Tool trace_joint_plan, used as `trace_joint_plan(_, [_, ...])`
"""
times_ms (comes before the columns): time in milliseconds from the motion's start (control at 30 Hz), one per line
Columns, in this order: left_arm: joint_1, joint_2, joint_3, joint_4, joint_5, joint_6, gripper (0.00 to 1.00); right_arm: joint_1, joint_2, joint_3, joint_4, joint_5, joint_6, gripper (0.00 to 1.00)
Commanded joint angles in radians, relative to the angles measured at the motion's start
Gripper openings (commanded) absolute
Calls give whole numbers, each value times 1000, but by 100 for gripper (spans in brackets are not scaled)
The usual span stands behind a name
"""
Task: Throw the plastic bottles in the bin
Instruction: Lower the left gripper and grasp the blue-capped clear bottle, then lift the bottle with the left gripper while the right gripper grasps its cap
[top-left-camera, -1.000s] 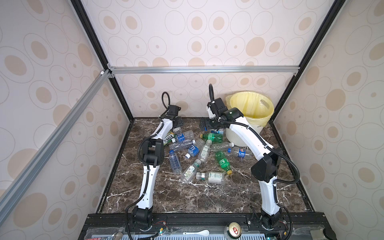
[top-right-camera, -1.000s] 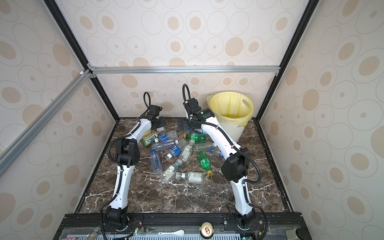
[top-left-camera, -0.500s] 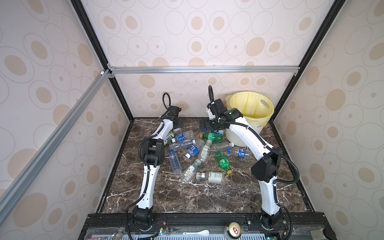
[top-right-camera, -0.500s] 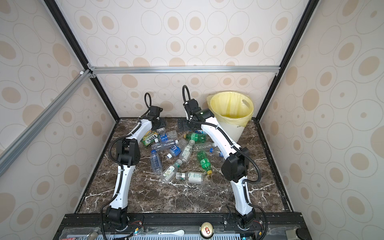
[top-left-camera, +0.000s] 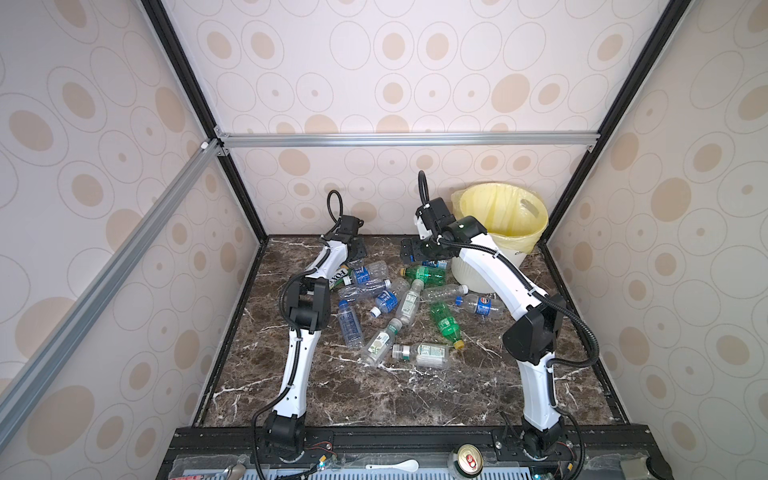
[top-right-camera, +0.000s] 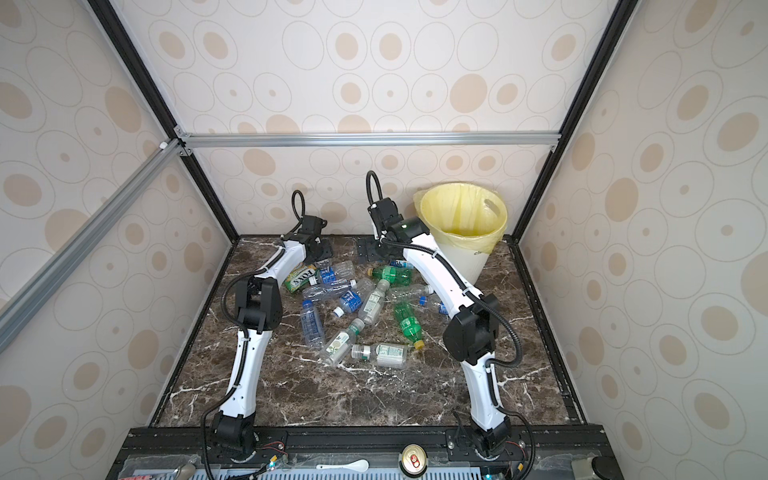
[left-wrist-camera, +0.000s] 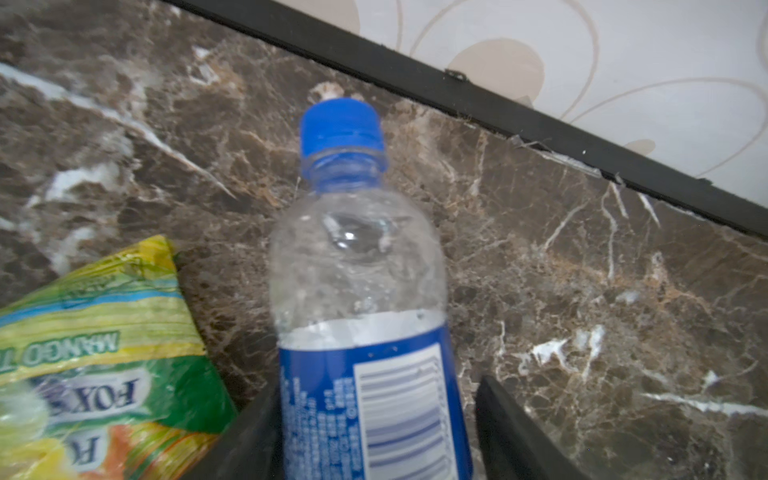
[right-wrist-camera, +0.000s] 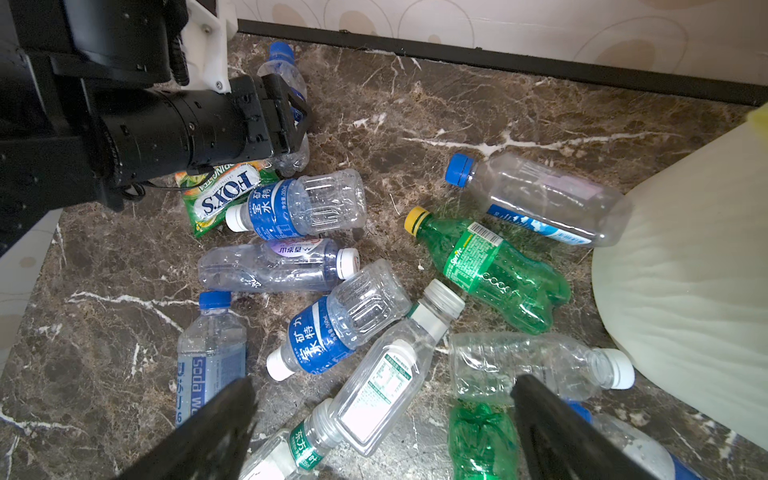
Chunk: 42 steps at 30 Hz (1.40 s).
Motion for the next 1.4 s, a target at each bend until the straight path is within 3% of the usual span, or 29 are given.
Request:
trace_joint_plan(0, [-9, 9, 43, 0, 11, 11, 63, -6, -44, -16, -14, -3, 9, 100])
trace_joint_plan(167, [-12, 2, 48, 11, 29, 5, 57, -11, -49, -14, -13, -5, 9, 100])
trace_joint_plan(433, [-29, -84, 34, 82, 125, -7, 57, -52, -48, 31, -29, -42, 67, 100])
trace_joint_plan(733, [-67, -223, -21, 154, 197, 62, 57, -91, -24, 193, -64, -81, 140, 100])
trace_joint_plan(833, [-71, -268, -44, 192, 272, 61, 57, -99, -19, 239, -62, -91, 151, 100])
trace_joint_plan(1000, [-113, -348, -128, 230, 357, 65, 58, -121, -23, 268, -35, -107, 189, 100])
trace_joint_plan(1367, [-261, -575, -425, 327, 347, 155, 58, -173, -18, 282, 7, -179, 255, 100])
